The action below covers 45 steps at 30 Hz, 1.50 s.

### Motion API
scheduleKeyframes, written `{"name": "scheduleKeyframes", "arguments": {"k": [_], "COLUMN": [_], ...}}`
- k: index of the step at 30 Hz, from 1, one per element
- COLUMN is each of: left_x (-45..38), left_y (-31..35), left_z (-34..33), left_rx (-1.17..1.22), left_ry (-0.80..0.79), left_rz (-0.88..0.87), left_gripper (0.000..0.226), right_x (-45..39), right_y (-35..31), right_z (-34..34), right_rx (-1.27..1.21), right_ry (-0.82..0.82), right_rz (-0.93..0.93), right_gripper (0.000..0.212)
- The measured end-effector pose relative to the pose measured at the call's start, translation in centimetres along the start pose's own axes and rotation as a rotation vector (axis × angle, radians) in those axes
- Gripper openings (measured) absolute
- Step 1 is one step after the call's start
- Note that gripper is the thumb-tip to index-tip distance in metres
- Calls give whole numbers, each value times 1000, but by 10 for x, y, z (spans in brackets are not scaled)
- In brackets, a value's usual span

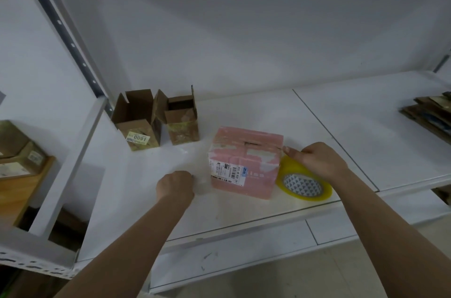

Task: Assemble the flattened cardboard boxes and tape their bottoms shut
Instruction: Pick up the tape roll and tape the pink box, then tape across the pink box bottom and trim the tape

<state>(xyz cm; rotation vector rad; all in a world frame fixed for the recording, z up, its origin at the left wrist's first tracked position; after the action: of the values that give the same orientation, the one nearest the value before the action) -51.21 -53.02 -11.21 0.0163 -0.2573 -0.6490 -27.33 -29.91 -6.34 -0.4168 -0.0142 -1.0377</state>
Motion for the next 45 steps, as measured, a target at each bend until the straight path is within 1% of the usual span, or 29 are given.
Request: {"name": "scheduleKeyframes", "arguments": {"k": [2, 4, 6, 8, 10, 11, 12, 13, 15, 17, 18, 20, 21, 22, 25, 27, 28, 31, 32, 34, 36, 38, 43, 45], "left_x": [-2, -6, -14, -25, -29, -25, -18, -11, 11, 30, 34, 35, 32, 28, 15, 12, 11, 13, 13, 15, 20, 26, 30, 30], "left_y": [-5, -16, -26, -27, -8, 9, 30, 54, 106, 151, 168, 189, 193, 194, 193, 193, 193, 193, 193, 195, 200, 206, 226, 234], "left_z": [-4, -9, 1, 29, 72, 93, 110, 121, 132, 129, 123, 103, 93, 86, 76, 73, 72, 71, 71, 72, 75, 79, 81, 78], "left_rx": [47, 175, 404, 642, 803, 857, 909, 970, 1048, 1017, 1018, 1027, 1027, 1028, 1022, 1008, 1004, 983, 967, 900, 718, 466, 88, -63], "left_ry": [-12, -14, 28, 132, 258, 294, 284, 226, 11, -188, -281, -445, -490, -503, -456, -444, -440, -428, -431, -459, -471, -428, -385, -327], "left_rz": [20, 55, 78, 58, -85, -180, -272, -366, -524, -643, -675, -669, -645, -623, -610, -635, -646, -647, -643, -647, -683, -717, -647, -601], "left_gripper": [26, 22, 15, 17, 23, 23, 22, 22, 30, 38, 39, 43, 44, 43, 42, 43, 44, 43, 43, 43, 42, 41, 37, 33], "right_x": [0, 1, 2, 2, 4, 5, 6, 6, 6, 6, 6, 7, 7, 7, 7, 8, 7, 2, 2, 3, 11, 17, 16, 19], "right_y": [1, 1, 1, 2, 2, 2, 1, 1, 0, -1, -2, 0, 1, 4, 9, 8, 9, 21, 24, 29, 25, 23, 26, 25], "right_z": [-1, -1, 0, 0, 1, 2, 3, 3, 3, 2, 2, 3, 2, 3, 0, -1, -1, -4, -6, -9, -6, 1, 18, 23], "right_rx": [-11, -20, -26, -47, -70, -80, -87, -90, -90, -107, -127, -205, -246, -276, -326, -349, -306, 35, 46, -81, -280, -404, -312, -259], "right_ry": [-6, -10, -17, -26, -24, -21, -22, -25, -41, -67, -80, -110, -128, -144, -191, -195, -176, -114, -122, -156, -198, -222, -122, -94], "right_rz": [-2, -1, -2, -10, -13, -13, -14, -15, -14, -3, 8, 35, 51, 65, 119, 150, 152, 85, 72, 86, 115, 122, 91, 72], "right_gripper": [64, 65, 64, 64, 63, 62, 62, 62, 62, 59, 56, 48, 42, 35, 20, 16, 19, 27, 28, 28, 16, 14, 18, 14]}}
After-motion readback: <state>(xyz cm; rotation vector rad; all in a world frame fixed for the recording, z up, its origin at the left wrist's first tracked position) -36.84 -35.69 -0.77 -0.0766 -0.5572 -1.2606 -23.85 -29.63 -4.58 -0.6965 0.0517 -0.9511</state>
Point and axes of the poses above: each hand's wrist, its own x-axis away from the middle knuckle, its own z-axis out of the back of the hand, y = z × x, the point moved 8 cm from there along -x, towards the middle knuckle, and after that the axes turned 13 degrees about x, right-handed, at the moved point
